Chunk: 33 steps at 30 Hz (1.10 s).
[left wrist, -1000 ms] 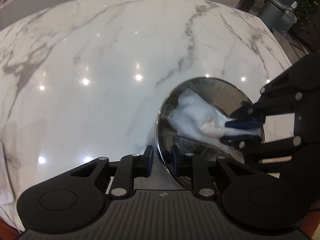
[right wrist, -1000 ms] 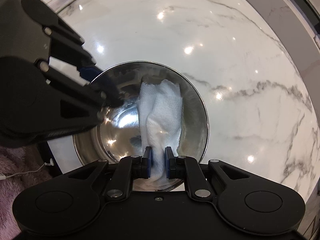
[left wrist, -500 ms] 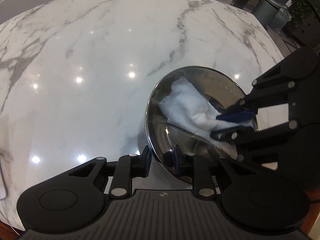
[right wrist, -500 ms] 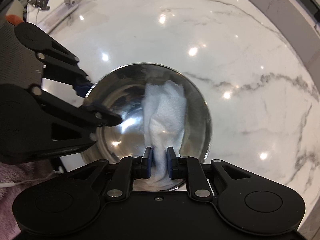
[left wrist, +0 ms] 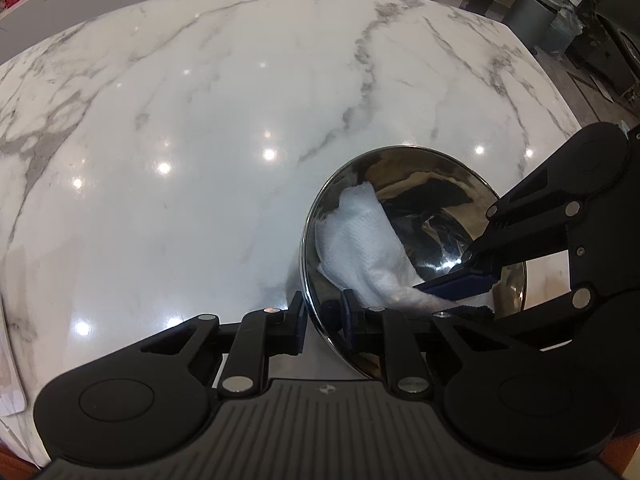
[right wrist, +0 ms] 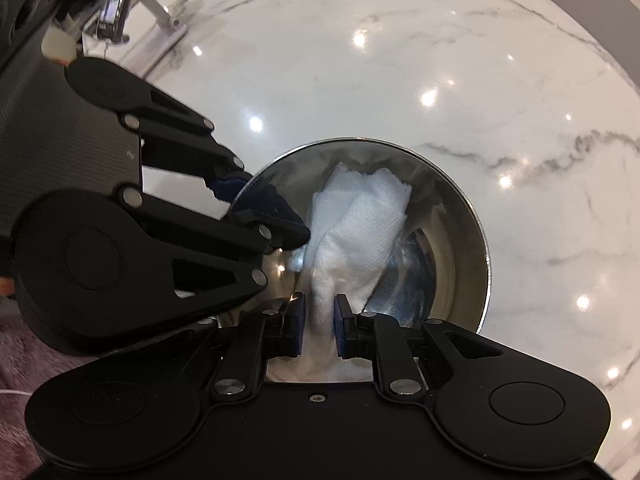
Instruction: Clean bowl
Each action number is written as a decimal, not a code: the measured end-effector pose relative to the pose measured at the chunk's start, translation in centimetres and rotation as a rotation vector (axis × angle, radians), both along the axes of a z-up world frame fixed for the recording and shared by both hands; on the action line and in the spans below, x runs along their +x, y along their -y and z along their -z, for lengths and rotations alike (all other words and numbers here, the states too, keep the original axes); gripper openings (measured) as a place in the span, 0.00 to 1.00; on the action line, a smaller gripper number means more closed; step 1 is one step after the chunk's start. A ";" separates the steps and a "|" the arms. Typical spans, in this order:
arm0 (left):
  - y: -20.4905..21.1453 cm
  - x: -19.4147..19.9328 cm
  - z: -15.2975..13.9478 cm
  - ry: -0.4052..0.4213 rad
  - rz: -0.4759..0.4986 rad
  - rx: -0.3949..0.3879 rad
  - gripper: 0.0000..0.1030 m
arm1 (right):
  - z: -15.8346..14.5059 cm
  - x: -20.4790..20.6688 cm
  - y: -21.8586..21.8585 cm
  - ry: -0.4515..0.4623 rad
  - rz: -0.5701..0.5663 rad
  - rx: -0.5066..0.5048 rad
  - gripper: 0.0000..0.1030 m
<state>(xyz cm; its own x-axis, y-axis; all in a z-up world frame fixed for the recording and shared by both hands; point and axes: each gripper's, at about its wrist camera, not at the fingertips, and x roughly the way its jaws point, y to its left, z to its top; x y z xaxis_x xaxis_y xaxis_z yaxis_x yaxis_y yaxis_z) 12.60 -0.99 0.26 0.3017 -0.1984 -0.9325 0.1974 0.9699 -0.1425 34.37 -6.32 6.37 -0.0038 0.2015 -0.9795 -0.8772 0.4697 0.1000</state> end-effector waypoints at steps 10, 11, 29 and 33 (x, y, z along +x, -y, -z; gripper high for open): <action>0.4 0.0 -0.3 0.020 0.032 0.036 0.14 | -0.8 0.5 -0.3 0.257 -0.126 -0.173 0.13; 0.4 0.0 -0.3 0.019 0.032 0.035 0.14 | -0.8 0.7 -0.2 0.252 -0.122 -0.170 0.13; 0.5 -0.5 0.2 -0.030 0.005 -0.019 0.25 | -1.2 1.7 0.9 0.193 -0.062 -0.115 0.13; 0.6 -0.6 0.0 -0.008 0.015 -0.010 0.21 | -0.3 2.7 1.1 0.188 -0.053 -0.110 0.13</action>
